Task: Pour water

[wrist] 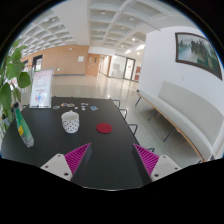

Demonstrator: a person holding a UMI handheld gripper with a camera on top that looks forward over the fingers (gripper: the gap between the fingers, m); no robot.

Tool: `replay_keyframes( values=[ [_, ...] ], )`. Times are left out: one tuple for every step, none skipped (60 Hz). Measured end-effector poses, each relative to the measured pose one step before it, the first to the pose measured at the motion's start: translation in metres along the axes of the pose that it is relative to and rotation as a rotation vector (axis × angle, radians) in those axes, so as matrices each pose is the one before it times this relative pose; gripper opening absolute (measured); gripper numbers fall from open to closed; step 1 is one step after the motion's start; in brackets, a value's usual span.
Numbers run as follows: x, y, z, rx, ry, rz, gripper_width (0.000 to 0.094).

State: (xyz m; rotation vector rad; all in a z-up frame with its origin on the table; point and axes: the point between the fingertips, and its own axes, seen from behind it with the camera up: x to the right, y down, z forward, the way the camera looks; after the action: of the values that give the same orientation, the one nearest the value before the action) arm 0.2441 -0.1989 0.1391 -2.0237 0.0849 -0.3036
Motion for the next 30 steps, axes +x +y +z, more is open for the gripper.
replay_keyframes(
  values=[
    [0.00236, 0.00102, 0.00446, -0.00094, -0.00067, -0.0008, 0.0849],
    [-0.00024, 0.00093, -0.00041, -0.00166, -0.0012, 0.0003, 0.085],
    [-0.00013, 0.00101, -0.0004, -0.00192, -0.0008, 0.0, 0.0849],
    [0.0001, 0.00078, -0.00055, -0.00124, -0.00011, -0.0002, 0.0851],
    [0.00054, 0.00105, -0.00099, -0.00083, 0.00108, -0.0011, 0.085],
    [0.0005, 0.00097, -0.00121, -0.00125, 0.00155, -0.0012, 0.0849],
    [0.00021, 0.00181, -0.00151, -0.00245, 0.0019, -0.0023, 0.085],
    [-0.00019, 0.00195, -0.00143, -0.00244, 0.00137, -0.0033, 0.085],
    [-0.00284, 0.00155, -0.00303, -0.00235, -0.00006, -0.0037, 0.085],
    [-0.00108, 0.0018, -0.00217, -0.0009, 0.00033, -0.0047, 0.085],
    [-0.00076, 0.00179, -0.00258, -0.00141, 0.00164, -0.0052, 0.0849],
    [-0.00045, 0.00197, -0.00225, -0.00316, 0.00281, -0.0045, 0.0848],
    [-0.00022, 0.00206, -0.00233, -0.00383, 0.00303, -0.0039, 0.0851],
    [-0.00108, 0.00224, -0.00241, -0.00372, 0.00233, -0.0034, 0.0848],
    [-0.00128, 0.00244, -0.00271, -0.00354, 0.00036, -0.0031, 0.0848],
    [-0.00179, 0.00288, -0.00314, -0.00232, -0.00134, -0.0024, 0.0848],
    [-0.00168, 0.00281, -0.00372, -0.0012, -0.00216, -0.0011, 0.0847],
    [-0.00211, 0.00302, -0.00388, -0.00012, -0.00205, 0.0001, 0.0848],
    [-0.00232, 0.00314, -0.00416, -0.00052, -0.00281, -0.0004, 0.0846],
    [-0.00283, 0.00322, -0.00433, -0.00077, -0.00347, -0.0016, 0.0846],
    [-0.00303, 0.00363, -0.00449, -0.00154, -0.00413, -0.0025, 0.0848],
    [-0.00344, 0.00349, -0.00392, -0.00106, -0.00393, -0.0026, 0.0848],
    [-0.00411, 0.00311, -0.00444, -0.00018, -0.00401, -0.002, 0.0846],
    [-0.00425, 0.00275, -0.00441, 0.00135, -0.00383, -0.0021, 0.0847],
    [-0.00444, 0.00263, -0.00404, 0.00197, -0.00446, -0.002, 0.0847],
    [-0.00515, 0.00255, -0.00421, 0.00186, -0.00547, -0.0019, 0.0848],
    [-0.00606, 0.00234, -0.00417, 0.00112, -0.00642, -0.0012, 0.0848],
    [-0.00608, 0.00238, -0.00345, 0.00098, -0.00718, -0.0011, 0.085],
    [-0.00701, 0.00223, -0.00357, 0.00049, -0.00801, -0.001, 0.085],
    [-0.00762, 0.00195, -0.00236, 0.00037, -0.00919, -0.0001, 0.0849]
  ],
)
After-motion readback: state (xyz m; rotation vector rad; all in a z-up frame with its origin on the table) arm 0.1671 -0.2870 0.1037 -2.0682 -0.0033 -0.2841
